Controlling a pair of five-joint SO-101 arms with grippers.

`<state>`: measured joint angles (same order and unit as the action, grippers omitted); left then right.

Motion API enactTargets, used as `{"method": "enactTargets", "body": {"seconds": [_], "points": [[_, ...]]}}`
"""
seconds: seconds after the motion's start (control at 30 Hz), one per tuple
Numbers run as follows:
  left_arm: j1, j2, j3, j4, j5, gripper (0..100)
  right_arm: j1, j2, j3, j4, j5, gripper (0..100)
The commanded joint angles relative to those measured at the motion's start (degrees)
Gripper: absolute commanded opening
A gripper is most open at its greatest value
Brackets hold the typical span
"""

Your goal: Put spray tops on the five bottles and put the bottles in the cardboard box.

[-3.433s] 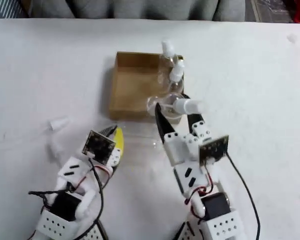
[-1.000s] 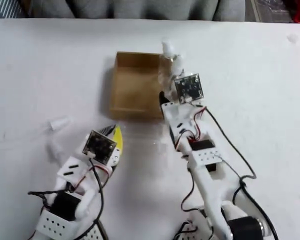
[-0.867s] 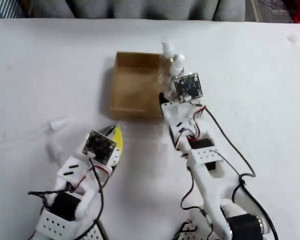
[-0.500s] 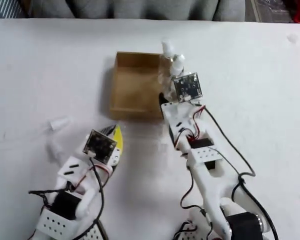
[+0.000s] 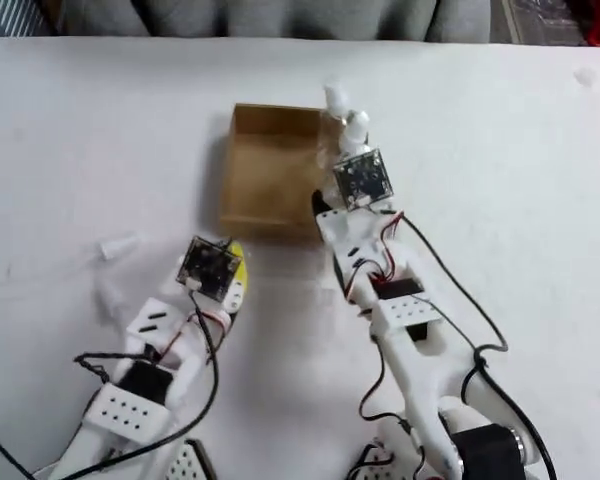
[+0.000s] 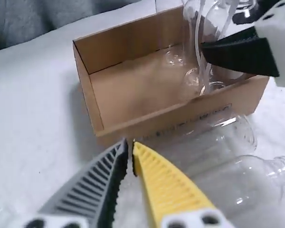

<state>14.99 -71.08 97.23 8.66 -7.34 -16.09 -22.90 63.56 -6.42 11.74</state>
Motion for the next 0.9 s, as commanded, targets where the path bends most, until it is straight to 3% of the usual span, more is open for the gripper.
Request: {"method": "enactTargets", "body": {"seconds": [0.0, 0.13, 0.37, 0.87], "points": [[-1.1, 4.2, -1.8, -3.4, -0.5, 2, -0.6, -0.2, -0.3, -0.2, 0.7, 1.5], [-1.1, 4.9, -1.9, -3.6, -0.5, 2, -0.7, -0.2, -0.3, -0.2, 0.7, 2.9], [-1.1, 5.1, -1.9, -3.6, -0.5, 2, -1.9, -0.2, 0.3, -0.2, 0.7, 16.6], [-1.1, 5.1, -1.9, -3.6, -0.5, 2, -3.3, -0.2, 0.8, -0.2, 0.7, 17.0]]}}
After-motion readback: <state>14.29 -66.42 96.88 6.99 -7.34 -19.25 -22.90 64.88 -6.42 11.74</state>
